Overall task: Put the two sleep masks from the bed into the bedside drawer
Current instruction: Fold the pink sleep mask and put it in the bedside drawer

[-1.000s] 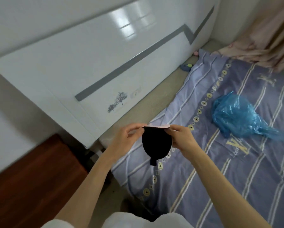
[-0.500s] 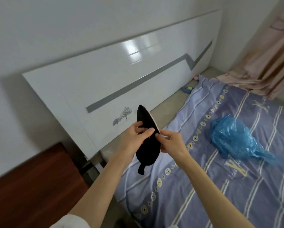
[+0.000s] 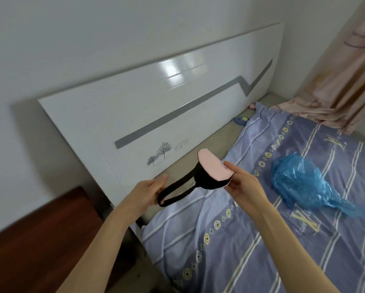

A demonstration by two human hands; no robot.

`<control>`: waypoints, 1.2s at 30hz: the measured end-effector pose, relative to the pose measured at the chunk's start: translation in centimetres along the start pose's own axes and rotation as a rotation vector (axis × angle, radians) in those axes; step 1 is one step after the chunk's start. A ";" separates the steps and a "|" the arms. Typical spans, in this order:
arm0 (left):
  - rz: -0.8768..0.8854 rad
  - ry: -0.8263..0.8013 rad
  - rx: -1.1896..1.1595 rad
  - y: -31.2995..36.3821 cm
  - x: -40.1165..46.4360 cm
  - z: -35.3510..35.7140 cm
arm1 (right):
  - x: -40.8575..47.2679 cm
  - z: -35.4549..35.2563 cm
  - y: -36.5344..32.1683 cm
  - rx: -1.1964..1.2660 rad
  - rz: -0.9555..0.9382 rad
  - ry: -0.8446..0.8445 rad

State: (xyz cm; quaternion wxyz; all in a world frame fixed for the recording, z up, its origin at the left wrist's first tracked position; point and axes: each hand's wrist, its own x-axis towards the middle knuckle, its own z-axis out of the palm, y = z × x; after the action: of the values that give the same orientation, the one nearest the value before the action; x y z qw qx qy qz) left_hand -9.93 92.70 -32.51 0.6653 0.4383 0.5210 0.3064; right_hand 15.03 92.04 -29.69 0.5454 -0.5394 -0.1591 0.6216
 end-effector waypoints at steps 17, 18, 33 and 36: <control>0.213 0.231 -0.048 2.4 -1.5 2.5 | -2.3 4.6 4.0 -0.087 0.040 -0.282; 0.228 0.225 -0.056 2.4 -1.7 2.6 | -2.5 4.8 4.4 -0.110 0.068 -0.308; 0.227 0.188 -0.080 0.7 -3.9 0.5 | -1.7 5.6 4.3 0.048 -0.078 -0.056; 0.204 0.125 -0.695 0.9 -4.5 -1.8 | -1.5 5.0 4.7 0.035 -0.110 -0.028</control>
State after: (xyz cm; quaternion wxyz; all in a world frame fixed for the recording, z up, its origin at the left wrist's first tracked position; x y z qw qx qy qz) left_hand -12.82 89.64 -29.89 0.7074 0.2160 0.3792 0.5560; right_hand 8.16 91.06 -30.78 0.5859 -0.5114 -0.1849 0.6008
